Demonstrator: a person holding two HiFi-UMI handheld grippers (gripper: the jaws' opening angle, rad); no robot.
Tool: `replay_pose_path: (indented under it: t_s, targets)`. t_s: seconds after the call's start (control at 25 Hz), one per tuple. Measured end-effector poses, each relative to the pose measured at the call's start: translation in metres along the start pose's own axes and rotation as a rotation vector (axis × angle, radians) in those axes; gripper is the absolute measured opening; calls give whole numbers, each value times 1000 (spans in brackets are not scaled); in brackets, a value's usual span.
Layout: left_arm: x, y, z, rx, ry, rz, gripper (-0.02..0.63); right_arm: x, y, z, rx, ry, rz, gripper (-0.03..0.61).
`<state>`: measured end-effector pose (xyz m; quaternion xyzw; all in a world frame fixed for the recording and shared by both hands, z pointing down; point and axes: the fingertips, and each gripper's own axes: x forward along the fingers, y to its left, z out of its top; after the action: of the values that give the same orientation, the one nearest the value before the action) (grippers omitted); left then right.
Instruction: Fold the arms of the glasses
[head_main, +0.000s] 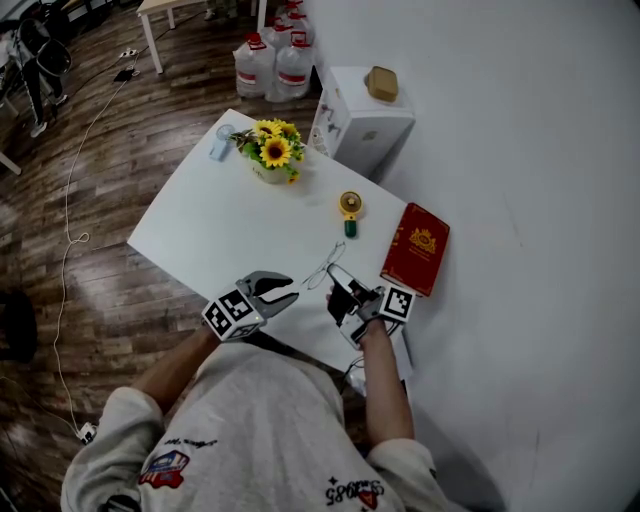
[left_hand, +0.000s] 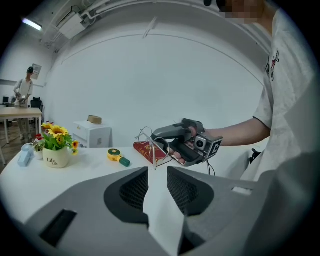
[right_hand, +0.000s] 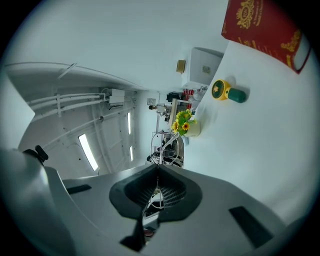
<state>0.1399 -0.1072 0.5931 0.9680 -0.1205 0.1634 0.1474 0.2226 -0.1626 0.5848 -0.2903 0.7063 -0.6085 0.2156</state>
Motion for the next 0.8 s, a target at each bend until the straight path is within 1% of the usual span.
replay_pose_path:
  t_s: [0.08, 0.2, 0.28, 0.36, 0.48, 0.56, 0.64, 0.72, 0.8]
  targets:
    - [-6, 10, -3, -14, 5, 34, 101, -2, -2, 3, -17, -14, -13, 12]
    - [-15, 37, -1, -8, 12, 137, 97, -4, -7, 9, -45, -35, -40, 12]
    - [-24, 58, 3, 11, 15, 236, 57, -5, -10, 10, -60, -43, -54, 12]
    - [-33, 77, 11, 18, 10, 320, 33, -6, -11, 11, -73, -50, -62, 12]
    - [-45, 99, 26, 12, -28, 399, 18, -7, -12, 15, -85, -70, -79, 12]
    - [-52, 111, 37, 7, -52, 440, 15, -8, -12, 18, -102, -85, -95, 12]
    - [-57, 116, 49, -3, -73, 457, 14, -10, -13, 22, -143, -92, -128, 12]
    - [-59, 118, 59, 0, -87, 462, 14, -14, -17, 26, -178, -98, -183, 12]
    - [-62, 119, 69, 12, -100, 468, 14, -18, -18, 27, -190, -107, -239, 12]
